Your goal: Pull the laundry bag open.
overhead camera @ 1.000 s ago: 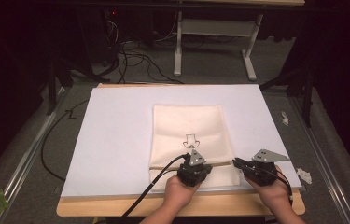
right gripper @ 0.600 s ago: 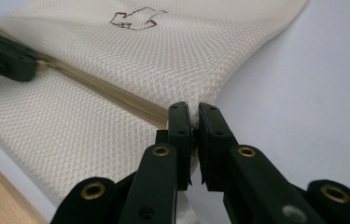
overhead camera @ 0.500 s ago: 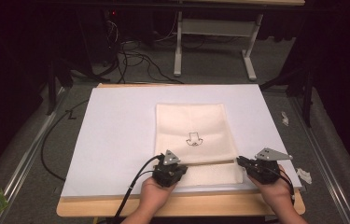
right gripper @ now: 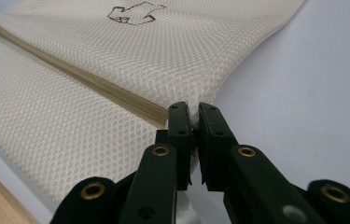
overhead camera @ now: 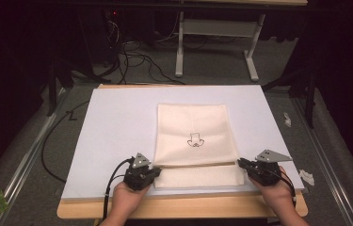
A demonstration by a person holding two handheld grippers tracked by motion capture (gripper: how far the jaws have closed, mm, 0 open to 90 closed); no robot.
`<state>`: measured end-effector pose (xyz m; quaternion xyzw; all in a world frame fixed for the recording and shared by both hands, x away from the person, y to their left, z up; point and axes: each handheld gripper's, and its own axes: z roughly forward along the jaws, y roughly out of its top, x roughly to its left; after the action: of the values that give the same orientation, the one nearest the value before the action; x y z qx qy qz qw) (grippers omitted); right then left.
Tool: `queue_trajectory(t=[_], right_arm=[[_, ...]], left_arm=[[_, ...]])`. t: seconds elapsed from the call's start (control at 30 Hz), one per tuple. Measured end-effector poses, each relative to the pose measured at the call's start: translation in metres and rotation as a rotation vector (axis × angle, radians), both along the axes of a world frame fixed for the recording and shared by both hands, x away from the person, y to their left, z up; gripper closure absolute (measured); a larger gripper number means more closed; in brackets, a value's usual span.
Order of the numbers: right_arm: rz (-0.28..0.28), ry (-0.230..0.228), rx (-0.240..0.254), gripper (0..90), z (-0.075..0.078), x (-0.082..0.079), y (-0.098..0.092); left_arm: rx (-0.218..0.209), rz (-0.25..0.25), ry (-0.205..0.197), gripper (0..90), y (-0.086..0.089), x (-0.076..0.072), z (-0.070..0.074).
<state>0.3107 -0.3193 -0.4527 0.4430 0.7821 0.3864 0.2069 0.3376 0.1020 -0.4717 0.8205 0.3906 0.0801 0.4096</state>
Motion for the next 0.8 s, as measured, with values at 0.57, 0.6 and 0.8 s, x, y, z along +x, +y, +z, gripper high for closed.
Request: queue_trajectory(t=[0.57,0.6,0.8], right_arm=[[-0.043,0.014,0.02,78.0,-0.003,0.0,-0.016],[-0.043,0.014,0.02,78.0,-0.003,0.0,-0.016],[-0.054,-0.067,0.079,38.1,0.002,-0.002,-0.025]], left_arm=[[0.016,-0.007,0.008,84.1,0.011,0.001,-0.001],[0.007,-0.008,0.004,84.1,0.012,0.001,-0.001],[-0.025,0.053,-0.127,43.5,0.025,0.0,0.011]])
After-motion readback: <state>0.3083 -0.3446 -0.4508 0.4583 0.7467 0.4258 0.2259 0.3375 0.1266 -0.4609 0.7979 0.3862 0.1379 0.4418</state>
